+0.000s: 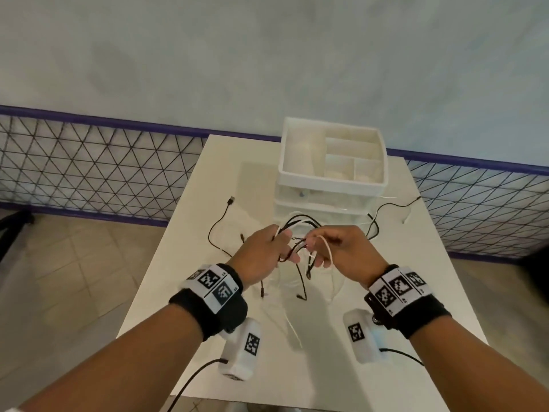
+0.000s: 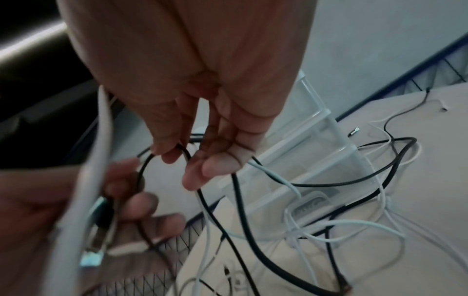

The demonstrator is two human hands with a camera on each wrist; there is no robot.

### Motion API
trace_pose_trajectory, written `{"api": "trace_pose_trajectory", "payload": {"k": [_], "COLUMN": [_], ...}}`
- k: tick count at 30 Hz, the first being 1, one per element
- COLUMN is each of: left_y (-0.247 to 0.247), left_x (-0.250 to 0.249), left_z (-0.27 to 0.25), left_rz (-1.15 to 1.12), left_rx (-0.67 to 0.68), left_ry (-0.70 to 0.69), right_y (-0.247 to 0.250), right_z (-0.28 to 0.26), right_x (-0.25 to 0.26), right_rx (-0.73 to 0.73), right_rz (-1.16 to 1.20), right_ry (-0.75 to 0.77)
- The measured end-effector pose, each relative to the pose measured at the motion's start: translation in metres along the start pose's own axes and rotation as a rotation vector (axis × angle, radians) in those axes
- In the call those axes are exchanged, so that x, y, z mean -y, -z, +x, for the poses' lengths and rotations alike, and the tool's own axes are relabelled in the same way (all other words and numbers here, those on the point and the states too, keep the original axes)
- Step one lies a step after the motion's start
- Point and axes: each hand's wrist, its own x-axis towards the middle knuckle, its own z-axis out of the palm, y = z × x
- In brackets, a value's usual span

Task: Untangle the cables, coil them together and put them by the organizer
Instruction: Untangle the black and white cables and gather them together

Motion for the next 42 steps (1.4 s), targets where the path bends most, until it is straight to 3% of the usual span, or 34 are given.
{"api": "trace_pose_trajectory", "payload": {"k": [5, 12, 15, 20, 23, 25, 30, 32, 38, 42], "left_y": [0.009, 0.049, 0.054, 0.063, 0.068, 0.065, 0.019, -0.005, -0.041, -0.039], "left_x": [0.018, 0.019, 0.008, -0.014, -0.029, -0.04, -0.072, -0.08, -0.074, -0.054], "left_z": [0.006, 0.015, 0.02, 0.032, 0.036, 0.037, 0.043, 0.05, 0.059, 0.055], "left_rz": [0.027, -0.141, -0.295, -0.665, -0.733, -0.682, -0.553, -0.515, -0.218, -0.096], "left_rx": [0.023, 0.118, 0.043, -0.173, -0.267, -0.274, -0.195, -0.145, 0.011, 0.039], "left_ry": [0.017, 0.123, 0.149, 0.204, 0.194, 0.17, 0.081, 0.04, 0.024, 0.057], "right_y": [0.029, 0.063, 0.07, 0.097, 0.113, 0.116, 0.087, 0.079, 0.101, 0.128], "right_z": [0.007, 0.008, 0.013, 0.022, 0.019, 0.016, 0.02, 0.024, 0.039, 0.052], "right_x": [0.015, 0.0, -0.014, -0.054, -0.071, -0.068, -0.016, 0.006, 0.039, 0.028], "right_rx": [-0.227, -0.423, -0.476, -0.687, -0.783, -0.708, -0.193, -0.067, -0.117, -0.291], "right_rz": [0.256, 0.301, 0.298, 0.05, 0.001, 0.007, 0.211, 0.282, 0.743, 0.898], "right_ry": [-0.036, -0.057, -0.12, -0.376, -0.464, -0.406, -0.089, -0.002, 0.105, 0.029]}}
